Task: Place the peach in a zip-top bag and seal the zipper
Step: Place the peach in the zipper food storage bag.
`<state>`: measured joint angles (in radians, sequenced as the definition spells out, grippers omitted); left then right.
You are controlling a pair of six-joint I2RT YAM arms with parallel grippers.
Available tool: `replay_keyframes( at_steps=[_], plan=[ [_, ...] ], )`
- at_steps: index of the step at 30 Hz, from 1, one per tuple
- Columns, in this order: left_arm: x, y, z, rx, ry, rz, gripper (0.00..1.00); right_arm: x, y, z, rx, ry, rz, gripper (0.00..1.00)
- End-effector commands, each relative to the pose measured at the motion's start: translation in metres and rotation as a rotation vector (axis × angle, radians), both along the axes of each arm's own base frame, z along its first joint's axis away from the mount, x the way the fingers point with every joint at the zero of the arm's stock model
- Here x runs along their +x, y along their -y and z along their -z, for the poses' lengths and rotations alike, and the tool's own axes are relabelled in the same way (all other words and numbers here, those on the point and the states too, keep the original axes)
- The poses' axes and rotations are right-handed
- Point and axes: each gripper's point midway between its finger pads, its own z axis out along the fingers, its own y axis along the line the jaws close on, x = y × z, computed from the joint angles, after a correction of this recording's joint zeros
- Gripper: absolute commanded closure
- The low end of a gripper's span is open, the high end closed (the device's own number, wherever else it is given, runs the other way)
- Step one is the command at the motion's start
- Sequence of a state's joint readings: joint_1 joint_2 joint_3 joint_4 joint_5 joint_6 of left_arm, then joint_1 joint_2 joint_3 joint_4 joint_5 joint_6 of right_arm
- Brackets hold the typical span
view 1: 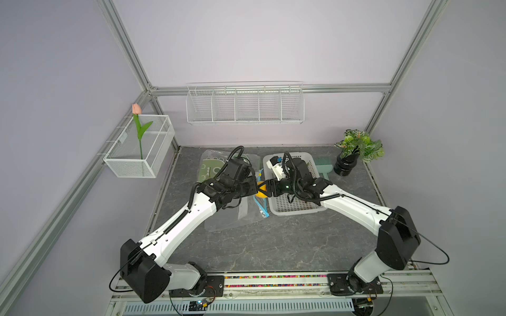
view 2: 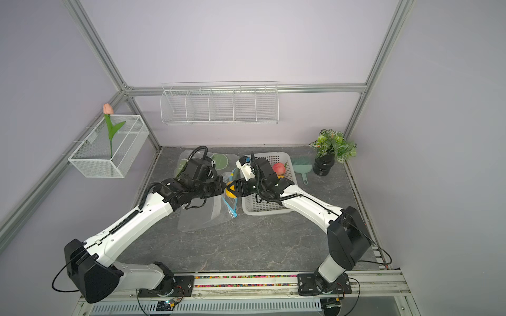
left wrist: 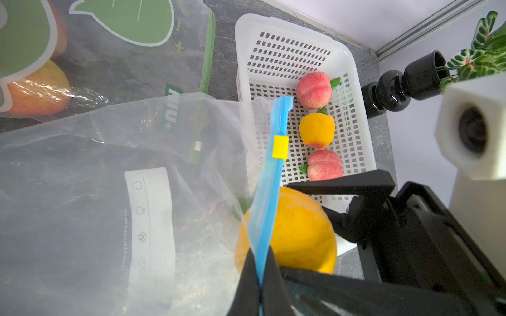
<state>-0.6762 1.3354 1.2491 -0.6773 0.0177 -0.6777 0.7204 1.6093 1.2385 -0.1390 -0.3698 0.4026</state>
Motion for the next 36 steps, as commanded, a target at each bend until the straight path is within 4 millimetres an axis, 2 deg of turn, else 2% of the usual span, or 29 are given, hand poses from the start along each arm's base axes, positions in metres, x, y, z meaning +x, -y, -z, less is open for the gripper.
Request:
replay_keyframes(
  at_steps=[1,10,21,26,36],
  plan=[
    [0.004,0.000,-0.013,-0.019,0.044,-0.020,1.00,-0.015,-0.013,-0.010,0.035,-0.006,-0.091,0.38],
    [0.007,0.001,-0.004,-0.007,0.036,-0.024,1.00,-0.029,-0.024,-0.013,0.094,-0.050,-0.173,0.39],
    [0.000,0.006,-0.018,-0.072,0.037,-0.003,1.00,-0.005,-0.031,-0.004,0.106,-0.048,-0.049,0.39],
    [-0.005,0.001,-0.017,-0.049,0.011,-0.010,1.00,0.008,-0.028,0.003,0.061,-0.011,0.045,0.38],
    [-0.012,-0.012,-0.013,-0.016,-0.014,-0.043,1.00,-0.001,-0.030,0.002,0.058,0.020,-0.013,0.20]
  ],
)
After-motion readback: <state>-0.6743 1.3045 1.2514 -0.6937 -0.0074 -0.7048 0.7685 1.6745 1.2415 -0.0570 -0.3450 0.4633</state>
